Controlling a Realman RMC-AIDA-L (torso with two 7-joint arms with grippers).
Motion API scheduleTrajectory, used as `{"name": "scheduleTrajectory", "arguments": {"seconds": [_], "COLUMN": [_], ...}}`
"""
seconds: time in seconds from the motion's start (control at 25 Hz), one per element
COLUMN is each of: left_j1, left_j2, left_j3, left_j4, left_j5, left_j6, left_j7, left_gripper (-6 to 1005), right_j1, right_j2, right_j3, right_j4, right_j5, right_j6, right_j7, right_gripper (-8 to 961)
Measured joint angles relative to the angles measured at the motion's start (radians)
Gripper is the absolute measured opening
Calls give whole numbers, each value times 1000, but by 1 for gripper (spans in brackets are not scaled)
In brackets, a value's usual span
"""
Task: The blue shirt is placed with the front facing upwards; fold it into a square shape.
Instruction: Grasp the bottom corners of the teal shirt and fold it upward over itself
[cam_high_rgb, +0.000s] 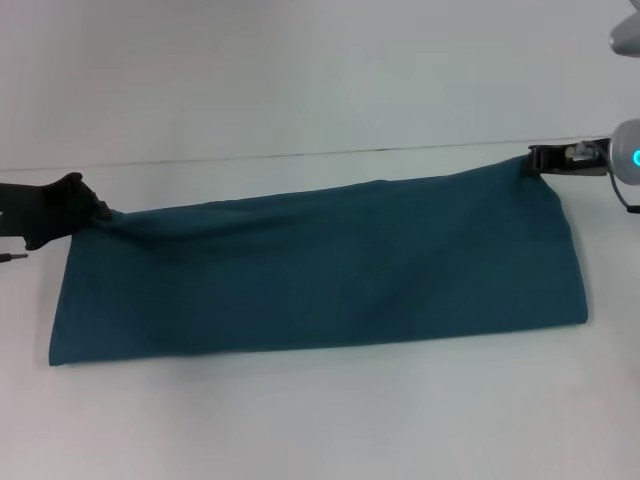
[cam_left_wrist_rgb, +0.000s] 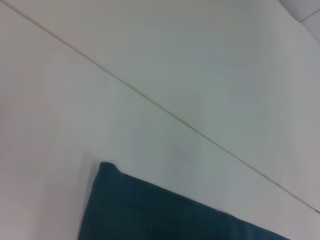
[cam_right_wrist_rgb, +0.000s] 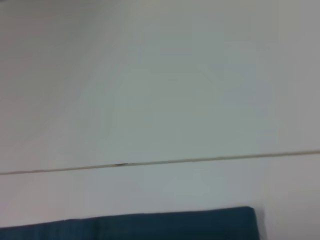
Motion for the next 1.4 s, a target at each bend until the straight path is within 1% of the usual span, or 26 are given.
{"name": "scheduleTrajectory", "arguments": {"seconds": [0.12,0.24,0.64,0.92,1.08,1.2,1.28,1.36,1.4], "left_j1": [2,4,7,4,17,33,46,60,65], "left_j2": [-4,-6,-18,-19,-19,-16,-19,-21,-21], "left_j3": [0,-1,-1,3,0,0,0,0,0], "left_j4": [0,0,7,4,4,2,7,8,6], "left_j5": [0,0,-17,-25,-71,-113,-139,-183,-203], "left_j6": [-4,-10,-33,-40,-54,-76,-95,-113,-117], "left_j7": [-2,-7,-8,-8,-2,0,5,25,36], "left_gripper": [49,49,48,49,58,87,107,149,170], "right_j1": [11,13,21,28,27,26,26,27,28], "right_j2": [6,7,0,2,3,-3,-10,-21,-31], "right_j3": [0,-1,-2,-3,-3,-3,2,6,6], "right_j4": [3,4,5,9,10,11,10,6,5], "right_j5": [-14,-17,-21,-27,-27,-32,-48,-62,-62], "right_j6": [18,26,54,62,64,63,63,61,58], "right_j7": [1,1,14,14,10,8,15,30,37], "right_gripper": [40,40,40,39,39,82,110,138,152]}}
